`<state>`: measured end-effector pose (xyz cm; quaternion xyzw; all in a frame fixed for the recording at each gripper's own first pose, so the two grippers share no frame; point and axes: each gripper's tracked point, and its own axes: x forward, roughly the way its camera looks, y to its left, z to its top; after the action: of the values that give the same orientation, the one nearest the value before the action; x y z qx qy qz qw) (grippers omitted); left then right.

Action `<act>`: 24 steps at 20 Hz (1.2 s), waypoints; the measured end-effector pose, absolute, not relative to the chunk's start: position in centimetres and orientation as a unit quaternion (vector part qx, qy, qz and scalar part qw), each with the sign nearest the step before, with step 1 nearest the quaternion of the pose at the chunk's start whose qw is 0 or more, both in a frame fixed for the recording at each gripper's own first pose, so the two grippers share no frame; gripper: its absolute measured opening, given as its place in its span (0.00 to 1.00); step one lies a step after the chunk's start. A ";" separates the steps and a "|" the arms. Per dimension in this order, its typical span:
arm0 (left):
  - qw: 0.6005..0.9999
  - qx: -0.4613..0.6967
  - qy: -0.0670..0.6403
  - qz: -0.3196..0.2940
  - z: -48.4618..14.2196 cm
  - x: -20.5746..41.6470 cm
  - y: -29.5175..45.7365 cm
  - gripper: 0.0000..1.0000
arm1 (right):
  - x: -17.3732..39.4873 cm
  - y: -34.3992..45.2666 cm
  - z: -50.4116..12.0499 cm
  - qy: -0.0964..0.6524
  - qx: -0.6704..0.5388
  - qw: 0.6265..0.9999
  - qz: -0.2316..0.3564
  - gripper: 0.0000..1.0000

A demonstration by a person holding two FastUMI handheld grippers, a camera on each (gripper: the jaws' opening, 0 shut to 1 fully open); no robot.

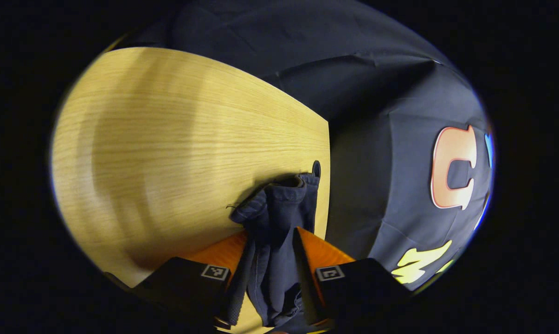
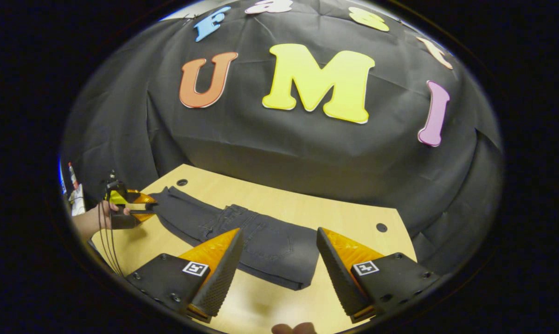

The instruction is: Grasp the waist and the cuffs of the jeans and fold them to make the two legs overlap; first hold the waist and fold one-third of the jeans toward the cuffs, then hold the cuffs and fold the remaining one-third in the same direction to finish folding.

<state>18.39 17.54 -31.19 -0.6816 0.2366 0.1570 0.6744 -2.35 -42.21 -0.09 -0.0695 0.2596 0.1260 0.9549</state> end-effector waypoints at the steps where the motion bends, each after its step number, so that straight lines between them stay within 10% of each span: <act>1: 0.668 -0.685 0.240 0.165 -31.6 18.3 17.4 0.49 | -2.5 -42.9 0.0 0.260 -0.066 0.956 0.117 0.95; 2: 0.665 -0.689 0.236 0.167 -31.6 18.5 17.4 0.17 | -2.8 -43.7 0.2 0.260 -0.063 0.958 0.108 0.97; 18: 0.926 -0.340 0.155 -0.062 -8.7 21.6 -0.6 0.08 | -10.2 -60.1 5.4 0.201 -0.021 0.979 -0.035 0.94; 24: 0.961 -0.136 0.164 -0.174 -12.4 23.7 -16.0 0.08 | -15.7 -68.7 4.6 0.207 -0.002 0.969 -0.135 0.96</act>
<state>23.71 -16.03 -12.44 -0.1364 0.1643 -0.1736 0.9614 -15.72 -68.68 4.64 -0.0018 0.2068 -0.1351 0.9690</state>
